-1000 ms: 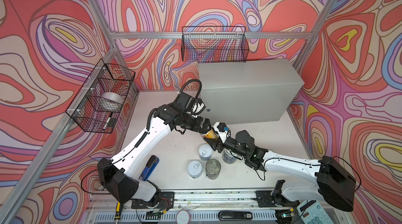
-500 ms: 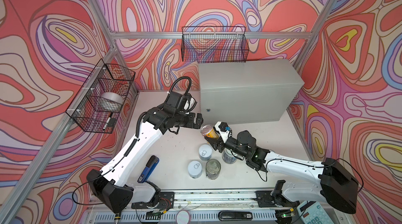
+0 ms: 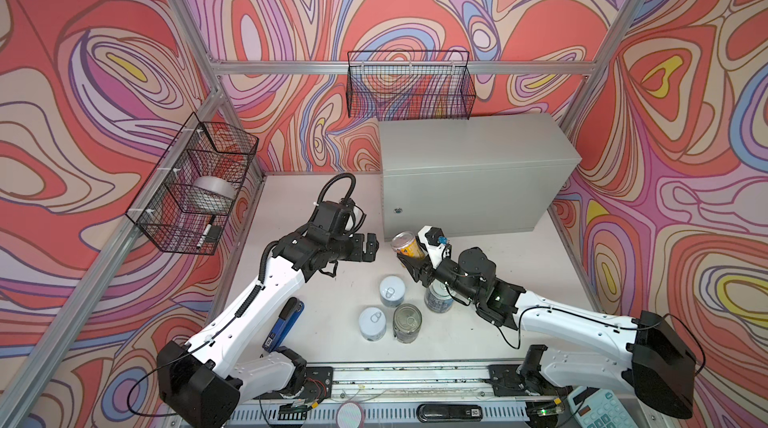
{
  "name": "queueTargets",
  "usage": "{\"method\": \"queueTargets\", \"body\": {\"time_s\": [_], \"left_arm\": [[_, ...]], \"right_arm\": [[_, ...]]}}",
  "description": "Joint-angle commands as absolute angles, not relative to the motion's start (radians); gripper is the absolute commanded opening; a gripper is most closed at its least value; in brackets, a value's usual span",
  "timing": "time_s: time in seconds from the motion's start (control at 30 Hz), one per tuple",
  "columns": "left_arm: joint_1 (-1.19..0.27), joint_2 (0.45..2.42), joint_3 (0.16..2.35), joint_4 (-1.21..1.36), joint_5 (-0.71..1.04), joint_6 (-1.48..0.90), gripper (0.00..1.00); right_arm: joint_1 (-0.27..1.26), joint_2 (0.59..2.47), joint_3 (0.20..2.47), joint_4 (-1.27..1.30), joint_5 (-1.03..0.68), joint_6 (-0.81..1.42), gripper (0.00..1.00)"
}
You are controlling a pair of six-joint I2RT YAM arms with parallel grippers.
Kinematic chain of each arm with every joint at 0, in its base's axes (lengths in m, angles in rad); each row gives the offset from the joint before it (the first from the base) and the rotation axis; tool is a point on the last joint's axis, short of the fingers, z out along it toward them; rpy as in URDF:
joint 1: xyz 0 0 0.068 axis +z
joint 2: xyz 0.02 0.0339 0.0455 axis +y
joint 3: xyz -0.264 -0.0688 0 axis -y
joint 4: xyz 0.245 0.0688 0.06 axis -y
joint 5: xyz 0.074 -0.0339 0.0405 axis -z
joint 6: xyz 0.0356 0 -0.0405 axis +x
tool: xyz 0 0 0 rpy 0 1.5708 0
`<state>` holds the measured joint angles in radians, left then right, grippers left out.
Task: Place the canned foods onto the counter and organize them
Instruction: 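Raise the yellow can over the cabinet with the right gripper while the left withdraws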
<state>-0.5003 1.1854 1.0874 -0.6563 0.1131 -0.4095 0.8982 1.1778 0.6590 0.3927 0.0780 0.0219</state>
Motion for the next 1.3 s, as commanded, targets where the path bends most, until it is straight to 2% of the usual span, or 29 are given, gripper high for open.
{"method": "queueTargets", "body": {"time_s": [0.0,0.47,0.87,1.27], "left_arm": [[-0.496,1.151,1.023,-0.526,0.127,-0.425,1.0],[-0.496,1.049,0.734,-0.21,0.043,-0.396,1.0],[-0.497,1.048,0.598,0.083,0.058,-0.336,1.0],[-0.496,1.054,0.574,0.095,0.03,-0.305,1.0]], "right_arm": [[0.901,1.127,0.757,0.409,0.133,0.043,0.47],[0.891,1.192,0.985,0.402,0.264,-0.063,0.47],[0.758,1.375,1.246,0.406,0.191,-0.046,0.47],[0.615,1.515,1.44,0.415,0.144,-0.033,0.47]]}}
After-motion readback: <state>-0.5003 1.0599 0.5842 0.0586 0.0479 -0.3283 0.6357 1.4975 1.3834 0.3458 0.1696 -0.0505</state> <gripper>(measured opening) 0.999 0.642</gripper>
